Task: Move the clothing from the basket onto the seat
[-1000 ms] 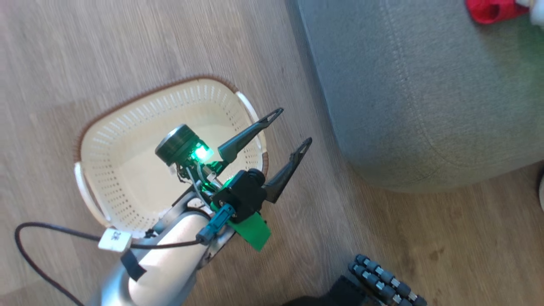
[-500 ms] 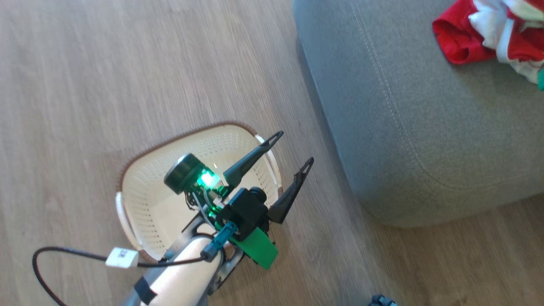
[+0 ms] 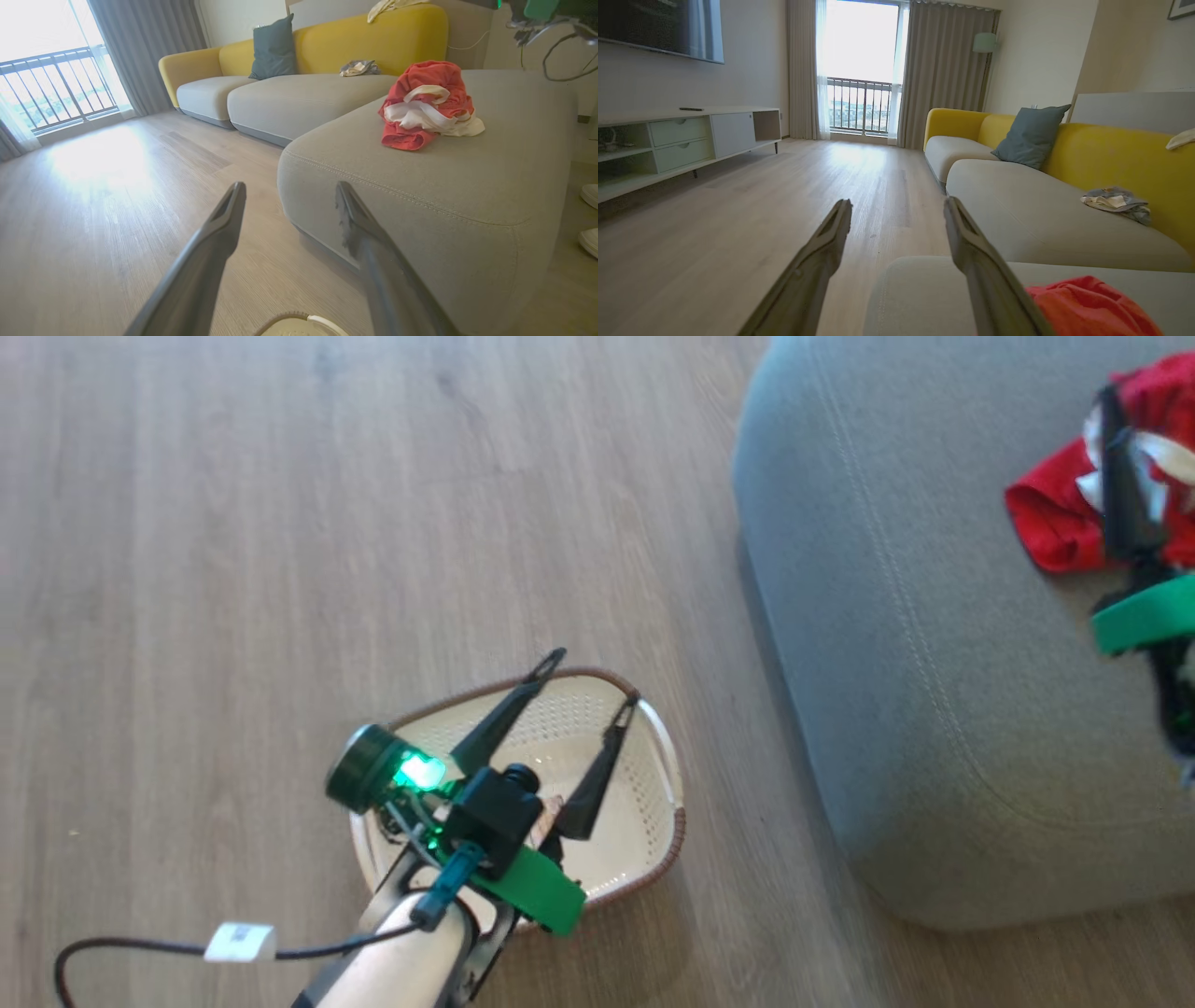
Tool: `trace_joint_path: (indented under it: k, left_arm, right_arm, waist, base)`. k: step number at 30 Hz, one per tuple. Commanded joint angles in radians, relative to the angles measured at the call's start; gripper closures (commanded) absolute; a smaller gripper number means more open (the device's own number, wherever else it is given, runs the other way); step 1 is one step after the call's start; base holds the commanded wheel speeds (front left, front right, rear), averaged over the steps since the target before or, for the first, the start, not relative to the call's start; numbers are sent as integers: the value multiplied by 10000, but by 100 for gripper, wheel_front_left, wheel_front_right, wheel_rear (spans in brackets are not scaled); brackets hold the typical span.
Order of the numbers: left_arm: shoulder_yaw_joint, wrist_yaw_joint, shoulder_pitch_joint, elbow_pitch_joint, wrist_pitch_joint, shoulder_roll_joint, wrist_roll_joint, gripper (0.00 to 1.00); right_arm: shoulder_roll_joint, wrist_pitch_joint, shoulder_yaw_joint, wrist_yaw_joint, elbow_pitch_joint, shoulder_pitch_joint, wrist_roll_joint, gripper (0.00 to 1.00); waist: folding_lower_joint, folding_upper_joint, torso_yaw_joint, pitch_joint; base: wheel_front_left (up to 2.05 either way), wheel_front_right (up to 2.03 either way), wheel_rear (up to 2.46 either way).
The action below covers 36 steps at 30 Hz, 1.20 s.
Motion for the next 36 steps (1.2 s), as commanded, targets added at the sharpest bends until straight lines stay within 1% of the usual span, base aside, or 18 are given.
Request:
trace_joint_path:
  k: [1, 5, 6, 14, 21, 23, 28, 33, 36]
  left_arm:
    - [552, 144, -58, -377, -51, -79, 3, 0]
    - [1130, 490, 222, -409, -51, -150, -51, 0]
    - [1130, 490, 222, -409, -51, -150, -51, 0]
    - [2428, 1347, 803, -399, -51, -390, -175, 0]
    - [2998, 1983, 1347, -340, -51, -496, 39, 0]
    - [3028, 2005, 1447, -232, -51, -512, 46, 0]
    - [3300, 1913, 1625, 15, -51, -573, -350, 0]
    - [3346, 1810, 1678, 248, -51, -596, -241, 0]
    - [3378, 1771, 1693, 271, -51, -603, -258, 0]
  right_arm:
    - [129, -22, -68, 69, -614, 292, -170, 0]
    - [670, -22, -255, 69, -1160, 1041, -314, 0]
    - [670, -22, -255, 69, -1160, 1041, -314, 0]
    - [1681, -22, -496, 69, -2023, 2793, -594, 0]
    - [2501, -22, -588, 69, -2156, 4030, -1072, 0]
    - [2668, -22, -633, 69, -2121, 4221, -1110, 0]
    - [2951, -22, -710, 69, -2081, 4571, -1240, 0]
    - [3133, -22, -716, 69, -2025, 4787, -1393, 0]
    - [3117, -22, -574, 69, -1995, 4888, -1535, 0]
  waist:
    - [1, -1, 419, -395]
    - [1, -1, 755, -732]
    - [1, -1, 755, -732]
    - [1, -1, 1347, -1201]
    - [1, -1, 1585, -1335]
    - [1, -1, 1641, -1349]
    - [1, -1, 1723, -1352]
    - [1, -1, 1761, -1320]
    - [1, -1, 1764, -1297]
  base:
    - [0, 0, 0]
    - [0, 0, 0]
    - [0, 0, 0]
    - [0, 0, 0]
    - [0, 0, 0]
    - [0, 0, 0]
    - [0, 0, 0]
    - [0, 0, 0]
    - [0, 0, 0]
